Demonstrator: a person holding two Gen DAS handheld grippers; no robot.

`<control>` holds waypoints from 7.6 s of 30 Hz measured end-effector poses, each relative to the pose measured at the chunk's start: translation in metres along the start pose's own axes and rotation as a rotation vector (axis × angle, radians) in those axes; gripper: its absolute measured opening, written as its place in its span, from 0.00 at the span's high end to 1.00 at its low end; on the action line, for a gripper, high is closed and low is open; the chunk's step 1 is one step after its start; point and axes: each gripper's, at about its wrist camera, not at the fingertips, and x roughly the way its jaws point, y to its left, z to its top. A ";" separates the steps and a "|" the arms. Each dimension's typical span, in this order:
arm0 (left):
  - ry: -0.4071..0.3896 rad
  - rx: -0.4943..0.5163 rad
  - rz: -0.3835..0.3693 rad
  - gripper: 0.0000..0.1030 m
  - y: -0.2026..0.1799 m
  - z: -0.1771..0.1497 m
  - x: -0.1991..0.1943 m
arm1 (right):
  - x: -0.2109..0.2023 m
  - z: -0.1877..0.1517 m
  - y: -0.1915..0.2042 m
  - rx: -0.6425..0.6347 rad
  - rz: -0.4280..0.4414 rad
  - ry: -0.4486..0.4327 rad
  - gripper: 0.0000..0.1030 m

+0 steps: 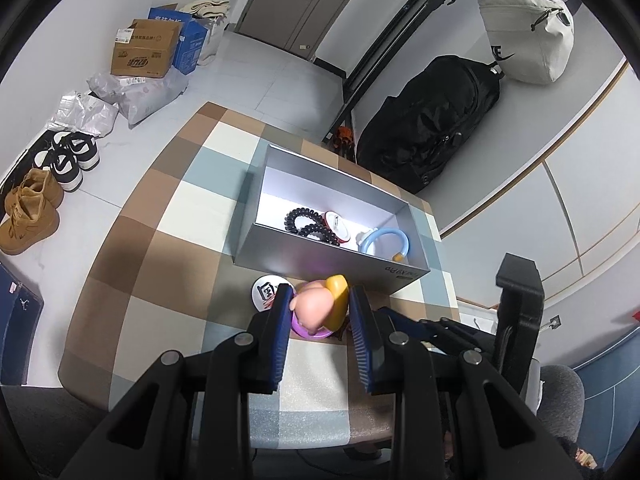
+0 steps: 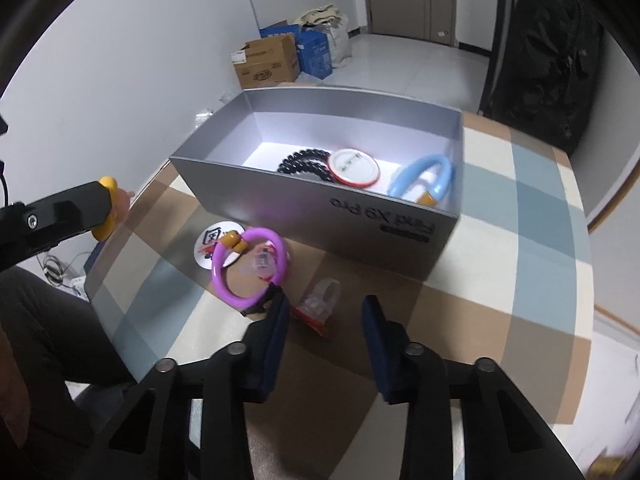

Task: Organize jewelry
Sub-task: 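Grasp the red charm with the right gripper while the left lifts the pig, then carry the pig figure and red charm over the grey box with both grippers, then open both grippers to drop the pig and red charm into the box, then move both grippers back to the remaining jewelry beside the box, then grasp the purple ring with the right gripper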

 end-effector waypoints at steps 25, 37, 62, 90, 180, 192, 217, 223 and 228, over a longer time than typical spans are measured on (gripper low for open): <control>0.000 -0.002 -0.006 0.78 -0.003 0.012 0.004 | -0.026 0.019 -0.004 0.052 0.053 -0.092 0.82; -0.017 -0.002 0.009 0.78 -0.007 0.028 0.012 | -0.059 0.045 -0.003 0.053 0.127 -0.259 0.82; 0.015 -0.014 0.013 0.78 -0.017 0.062 0.053 | -0.042 0.092 -0.048 0.192 0.198 -0.283 0.82; 0.088 -0.007 0.009 0.71 -0.019 0.066 0.073 | -0.020 0.091 -0.067 0.294 0.182 -0.217 0.79; -0.081 -0.019 0.248 0.19 0.050 0.011 -0.015 | 0.021 0.019 0.043 -0.012 0.035 -0.034 0.08; -0.073 -0.044 0.232 0.19 0.055 0.014 -0.017 | 0.034 0.018 0.050 -0.077 -0.030 -0.021 0.28; -0.047 -0.064 0.249 0.19 0.060 0.014 -0.011 | 0.020 0.021 0.047 -0.028 0.029 -0.052 0.50; -0.003 -0.069 0.248 0.19 0.060 0.014 0.000 | 0.012 0.023 0.037 -0.002 0.051 -0.055 0.50; 0.030 -0.022 0.238 0.19 0.050 0.009 0.010 | 0.000 0.020 0.028 0.026 0.064 -0.073 0.50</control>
